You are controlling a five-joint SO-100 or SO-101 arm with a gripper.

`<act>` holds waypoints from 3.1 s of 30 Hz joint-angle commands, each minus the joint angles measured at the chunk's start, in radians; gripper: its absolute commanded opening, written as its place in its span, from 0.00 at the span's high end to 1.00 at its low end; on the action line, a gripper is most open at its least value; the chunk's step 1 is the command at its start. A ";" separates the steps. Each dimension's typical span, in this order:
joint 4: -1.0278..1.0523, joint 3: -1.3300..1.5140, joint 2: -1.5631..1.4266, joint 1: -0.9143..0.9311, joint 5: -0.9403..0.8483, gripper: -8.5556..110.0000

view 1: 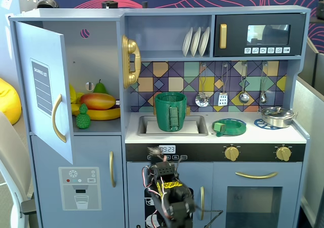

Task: Pick up the green pineapple from the left cabinet and place it in the green recipient

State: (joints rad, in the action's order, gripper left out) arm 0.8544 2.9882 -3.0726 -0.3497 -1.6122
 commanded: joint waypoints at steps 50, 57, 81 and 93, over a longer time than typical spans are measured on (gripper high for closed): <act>-1.104 -1.177 1.262 -0.397 0.000 0.53; -1.100 -1.262 1.336 -0.403 -0.006 0.54; -1.095 -1.569 1.647 -0.408 -0.025 0.63; -0.908 -1.578 1.537 -0.425 -0.202 0.93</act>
State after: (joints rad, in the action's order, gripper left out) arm -0.1043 1.4358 -1.4051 -0.7609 -1.7579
